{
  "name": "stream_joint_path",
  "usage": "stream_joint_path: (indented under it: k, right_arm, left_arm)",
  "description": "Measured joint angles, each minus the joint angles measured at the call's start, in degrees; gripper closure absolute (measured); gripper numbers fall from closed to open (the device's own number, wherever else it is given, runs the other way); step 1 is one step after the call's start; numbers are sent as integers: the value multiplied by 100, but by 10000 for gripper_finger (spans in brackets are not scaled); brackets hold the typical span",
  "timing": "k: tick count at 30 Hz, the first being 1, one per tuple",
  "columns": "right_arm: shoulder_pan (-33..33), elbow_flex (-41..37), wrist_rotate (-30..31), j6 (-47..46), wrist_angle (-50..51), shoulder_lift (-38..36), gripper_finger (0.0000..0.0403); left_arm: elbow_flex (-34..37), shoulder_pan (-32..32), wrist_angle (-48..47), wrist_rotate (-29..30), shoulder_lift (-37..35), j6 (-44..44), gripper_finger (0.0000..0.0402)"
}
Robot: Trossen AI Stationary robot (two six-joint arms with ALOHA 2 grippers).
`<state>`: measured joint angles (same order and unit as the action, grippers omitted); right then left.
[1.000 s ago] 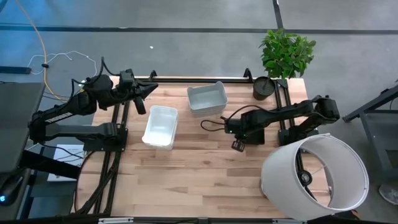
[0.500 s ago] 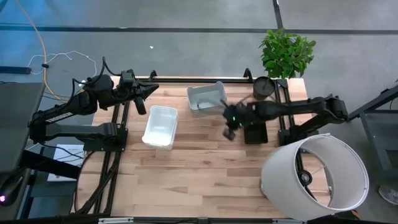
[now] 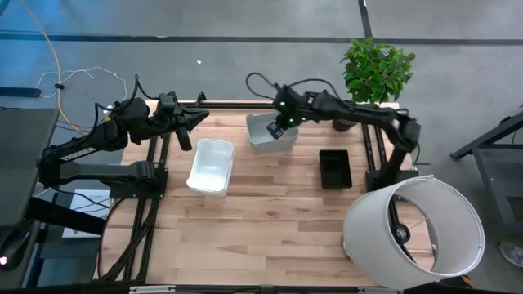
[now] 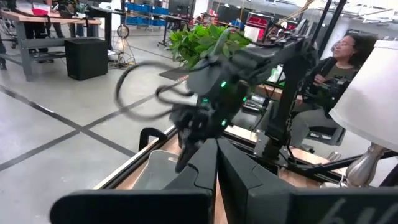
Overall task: Stack baskets by color
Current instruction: Move the stacked gray bins to the center of the table
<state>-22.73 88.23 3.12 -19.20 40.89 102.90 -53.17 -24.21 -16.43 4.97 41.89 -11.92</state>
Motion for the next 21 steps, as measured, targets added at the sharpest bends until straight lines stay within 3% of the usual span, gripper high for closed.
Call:
stream_joint_path:
  k: [6,12,21]
  right_arm:
    - [82,881,-791,-418,558,1018,403]
    - [185,1265,-786,-819,906,1572,403]
    - [412,1115,-448,-903,2150,1580,403]
  left_arm:
    - [0,-1,0,-26,0,-4,401]
    - [0,0,0,-35,0,-6,401]
    - [0,0,0,-43,0,9,401]
